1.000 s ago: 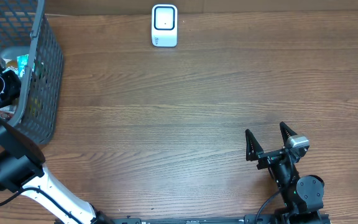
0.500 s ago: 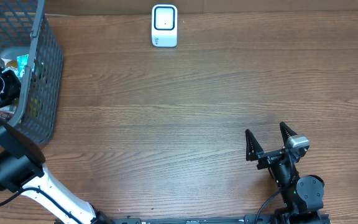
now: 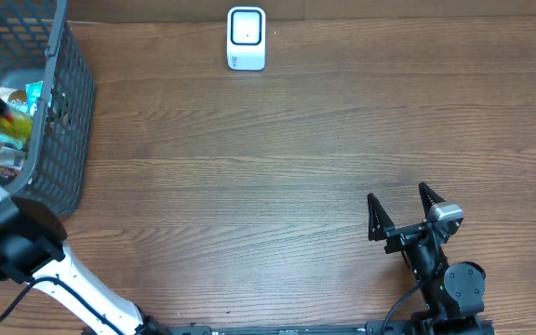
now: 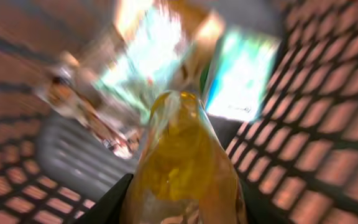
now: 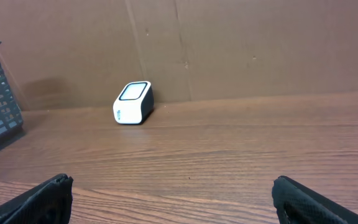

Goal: Scan the item barcode
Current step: 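Grasp the yellow oil bottle in the basket with the left gripper, then lift the yellow bottle out and carry it toward the white scanner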

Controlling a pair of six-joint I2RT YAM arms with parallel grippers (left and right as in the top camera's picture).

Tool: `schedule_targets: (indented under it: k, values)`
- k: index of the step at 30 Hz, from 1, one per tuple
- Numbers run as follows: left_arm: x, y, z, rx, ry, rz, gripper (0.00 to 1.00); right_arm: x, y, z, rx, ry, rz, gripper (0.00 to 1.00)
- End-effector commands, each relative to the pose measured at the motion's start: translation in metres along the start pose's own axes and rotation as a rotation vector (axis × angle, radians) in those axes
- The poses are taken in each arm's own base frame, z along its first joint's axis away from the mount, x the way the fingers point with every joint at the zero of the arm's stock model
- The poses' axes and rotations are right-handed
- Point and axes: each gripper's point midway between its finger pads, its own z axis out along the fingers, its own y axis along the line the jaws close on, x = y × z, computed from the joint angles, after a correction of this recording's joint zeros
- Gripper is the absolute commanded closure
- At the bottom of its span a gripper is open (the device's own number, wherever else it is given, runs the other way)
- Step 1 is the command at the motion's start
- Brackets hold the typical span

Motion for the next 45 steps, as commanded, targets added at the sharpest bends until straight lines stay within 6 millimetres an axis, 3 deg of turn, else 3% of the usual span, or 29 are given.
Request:
schedule_targets:
  k: [1, 10, 17, 25, 32, 38, 45]
  values:
    - [-0.025, -0.006, -0.064, 0.010, -0.187, -0.074, 0.79, 0.001, -0.003, 0.000, 0.011, -0.006, -0.004, 0.00]
    - [-0.034, -0.058, -0.175, 0.175, -0.476, -0.046, 0.81, 0.001, -0.003, 0.000, 0.011, -0.007, -0.004, 0.00]
    - [-0.009, -0.102, -0.224, 0.250, -0.549, 0.031, 0.83, 0.001, -0.003, 0.000, 0.011, -0.006, -0.004, 0.00]
    - [0.030, -0.181, -0.235, 0.389, -0.487, 0.197, 0.83, 0.001, -0.003, 0.000, 0.011, -0.006, -0.004, 0.00]
    - [0.080, -0.266, -0.246, 0.613, -0.390, 0.385, 0.83, 0.001, -0.003, 0.000, 0.011, -0.007, -0.004, 0.00]
    - [0.119, -0.312, -0.256, 0.716, -0.332, 0.505, 0.90, 0.001, -0.003, 0.000, 0.011, -0.006, -0.004, 0.00]
    - [0.157, -0.345, -0.262, 0.782, -0.275, 0.606, 0.92, 0.001, -0.003, 0.000, 0.011, -0.006, -0.004, 0.00]
